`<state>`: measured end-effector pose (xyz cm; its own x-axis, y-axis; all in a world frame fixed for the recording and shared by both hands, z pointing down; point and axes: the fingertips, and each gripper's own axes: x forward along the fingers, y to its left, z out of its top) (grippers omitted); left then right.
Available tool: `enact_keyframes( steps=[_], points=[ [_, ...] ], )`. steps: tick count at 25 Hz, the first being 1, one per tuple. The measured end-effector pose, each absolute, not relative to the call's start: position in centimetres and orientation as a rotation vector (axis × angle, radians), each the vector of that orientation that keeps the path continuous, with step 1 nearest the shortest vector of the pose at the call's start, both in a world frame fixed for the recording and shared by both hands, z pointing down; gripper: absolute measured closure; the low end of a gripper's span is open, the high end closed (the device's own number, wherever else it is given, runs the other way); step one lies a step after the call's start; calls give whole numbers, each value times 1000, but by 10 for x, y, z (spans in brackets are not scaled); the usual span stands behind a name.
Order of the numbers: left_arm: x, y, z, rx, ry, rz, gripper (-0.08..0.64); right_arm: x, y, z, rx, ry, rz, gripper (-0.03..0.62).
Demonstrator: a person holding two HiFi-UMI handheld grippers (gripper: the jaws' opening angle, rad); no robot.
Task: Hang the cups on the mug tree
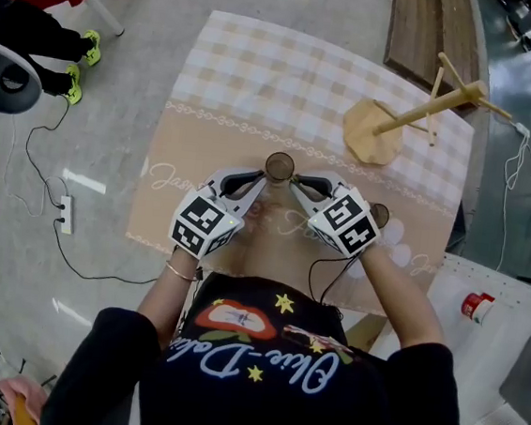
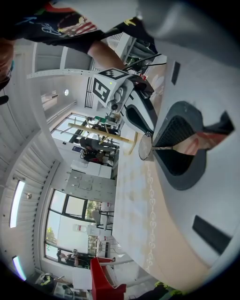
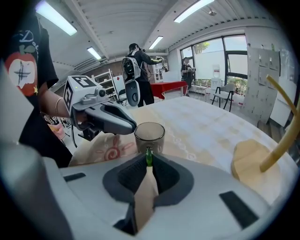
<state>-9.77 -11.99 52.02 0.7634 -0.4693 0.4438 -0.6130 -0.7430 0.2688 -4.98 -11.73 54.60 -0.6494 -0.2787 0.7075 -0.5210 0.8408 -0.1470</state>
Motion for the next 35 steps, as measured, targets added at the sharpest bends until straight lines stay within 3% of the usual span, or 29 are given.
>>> enact_keyframes(
  steps=[35],
  points=[
    [-103,-111,512,2653,-746,497,551,-58,-106,499,796,-2399,595,548]
  ],
)
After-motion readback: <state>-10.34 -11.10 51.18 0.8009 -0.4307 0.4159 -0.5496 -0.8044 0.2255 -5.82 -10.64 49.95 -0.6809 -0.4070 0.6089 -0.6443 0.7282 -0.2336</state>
